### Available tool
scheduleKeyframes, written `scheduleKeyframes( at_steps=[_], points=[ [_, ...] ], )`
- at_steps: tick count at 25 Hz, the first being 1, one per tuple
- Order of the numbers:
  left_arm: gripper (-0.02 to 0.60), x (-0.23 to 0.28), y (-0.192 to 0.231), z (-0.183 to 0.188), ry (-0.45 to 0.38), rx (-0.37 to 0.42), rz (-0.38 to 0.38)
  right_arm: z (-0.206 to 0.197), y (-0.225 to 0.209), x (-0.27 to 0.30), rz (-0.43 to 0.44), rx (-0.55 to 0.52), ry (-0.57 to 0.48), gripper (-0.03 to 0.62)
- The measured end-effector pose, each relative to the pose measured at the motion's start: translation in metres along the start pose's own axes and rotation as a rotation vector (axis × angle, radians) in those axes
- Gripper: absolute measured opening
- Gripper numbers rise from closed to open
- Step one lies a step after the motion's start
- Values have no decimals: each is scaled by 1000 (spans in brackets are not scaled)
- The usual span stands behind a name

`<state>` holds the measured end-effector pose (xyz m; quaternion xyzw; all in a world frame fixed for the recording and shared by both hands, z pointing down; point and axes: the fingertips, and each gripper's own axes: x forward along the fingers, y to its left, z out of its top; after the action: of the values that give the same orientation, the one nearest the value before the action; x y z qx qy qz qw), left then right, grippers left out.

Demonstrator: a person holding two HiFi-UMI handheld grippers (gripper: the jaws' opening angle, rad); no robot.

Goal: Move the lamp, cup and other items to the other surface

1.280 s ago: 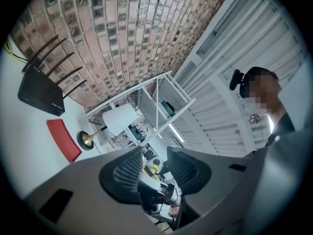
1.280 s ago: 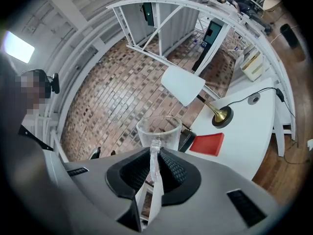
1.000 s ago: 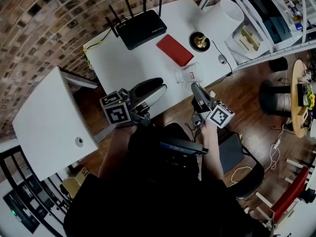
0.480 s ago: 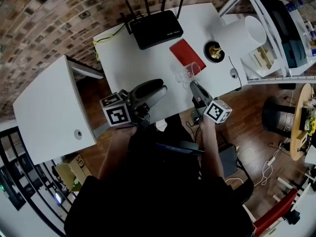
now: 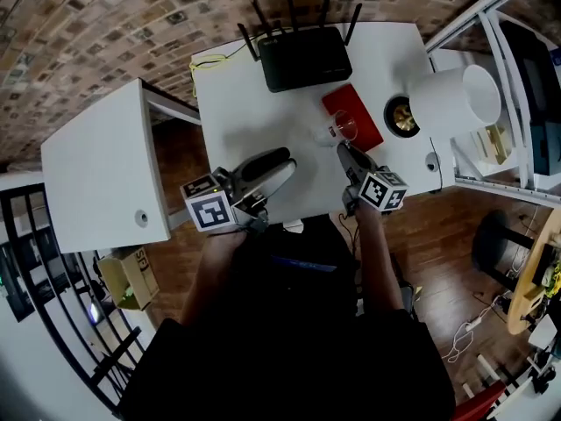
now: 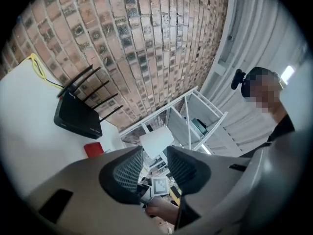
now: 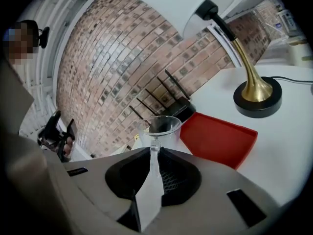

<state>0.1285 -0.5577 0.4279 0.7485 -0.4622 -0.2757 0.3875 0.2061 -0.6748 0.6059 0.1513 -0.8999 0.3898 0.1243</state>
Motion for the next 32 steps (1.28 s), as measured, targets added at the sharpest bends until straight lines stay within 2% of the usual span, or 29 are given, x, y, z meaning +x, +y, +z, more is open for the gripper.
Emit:
scheduleKeyframes(
  at_steps=[11, 21, 28, 30, 32],
  points=[
    [153, -11, 3, 7, -65, 22, 83, -7, -8, 33, -6, -207, 109, 64],
    [153, -17, -1, 8, -74, 27, 79, -21, -2, 38, -51, -408, 150, 69],
    [153, -24, -5, 7, -63, 23, 54, -38, -3, 36, -95, -408, 174, 110],
    [153, -27, -6, 6, -56, 23, 43, -40, -4, 35, -114, -398, 179, 175],
    [153, -29, -8, 6, -48, 22, 29, -41, -4, 31, -130, -385, 188, 189]
  ],
)
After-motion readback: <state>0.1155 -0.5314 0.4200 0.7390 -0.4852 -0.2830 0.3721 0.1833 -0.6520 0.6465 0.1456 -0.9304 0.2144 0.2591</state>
